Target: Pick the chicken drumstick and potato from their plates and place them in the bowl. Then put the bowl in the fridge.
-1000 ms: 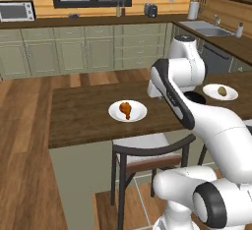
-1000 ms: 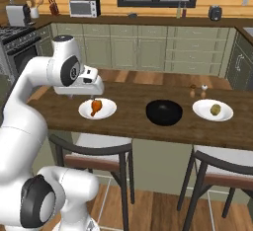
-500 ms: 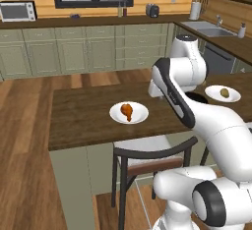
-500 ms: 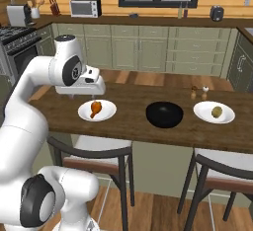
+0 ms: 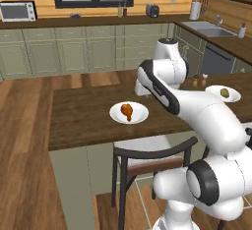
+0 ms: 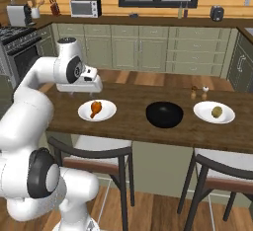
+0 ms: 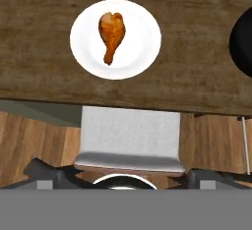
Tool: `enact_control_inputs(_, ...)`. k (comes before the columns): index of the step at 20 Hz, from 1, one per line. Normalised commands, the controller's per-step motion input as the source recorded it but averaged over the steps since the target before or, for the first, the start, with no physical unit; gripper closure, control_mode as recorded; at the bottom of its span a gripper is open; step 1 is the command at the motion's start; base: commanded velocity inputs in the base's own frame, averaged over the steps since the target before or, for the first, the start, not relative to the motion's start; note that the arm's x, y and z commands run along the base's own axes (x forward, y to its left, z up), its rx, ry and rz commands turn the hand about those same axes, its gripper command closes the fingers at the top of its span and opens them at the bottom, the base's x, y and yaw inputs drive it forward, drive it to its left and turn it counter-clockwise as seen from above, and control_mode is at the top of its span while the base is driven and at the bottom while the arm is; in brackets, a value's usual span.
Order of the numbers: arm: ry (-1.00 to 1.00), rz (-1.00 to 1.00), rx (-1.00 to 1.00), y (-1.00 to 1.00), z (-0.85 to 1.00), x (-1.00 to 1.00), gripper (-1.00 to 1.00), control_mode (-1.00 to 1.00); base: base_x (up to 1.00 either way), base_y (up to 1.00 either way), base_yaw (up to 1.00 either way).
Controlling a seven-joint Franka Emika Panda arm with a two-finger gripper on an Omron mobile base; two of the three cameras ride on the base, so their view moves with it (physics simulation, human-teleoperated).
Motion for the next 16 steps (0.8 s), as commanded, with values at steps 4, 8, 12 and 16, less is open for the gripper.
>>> enact_control_inputs(4,0.33,0.0,0.16,0.43,-0.73,1.0,-1.0,-1.0,0.0,0.0,0.0)
enact_control_inputs(8,0.13,-0.07,0.12,0.1,-0.65,1.0,-1.0,-1.0,0.0,0.0,0.0)
enact_control_inputs(12,-0.02,-0.05,0.0,0.04,-0.72,1.0,-1.0,-1.0,0.0,0.0,0.0)
enact_control_inputs(16,-0.01,-0.05,-0.05,0.23,-0.76,0.99,-1.0,-1.0,0.0,0.0,0.0)
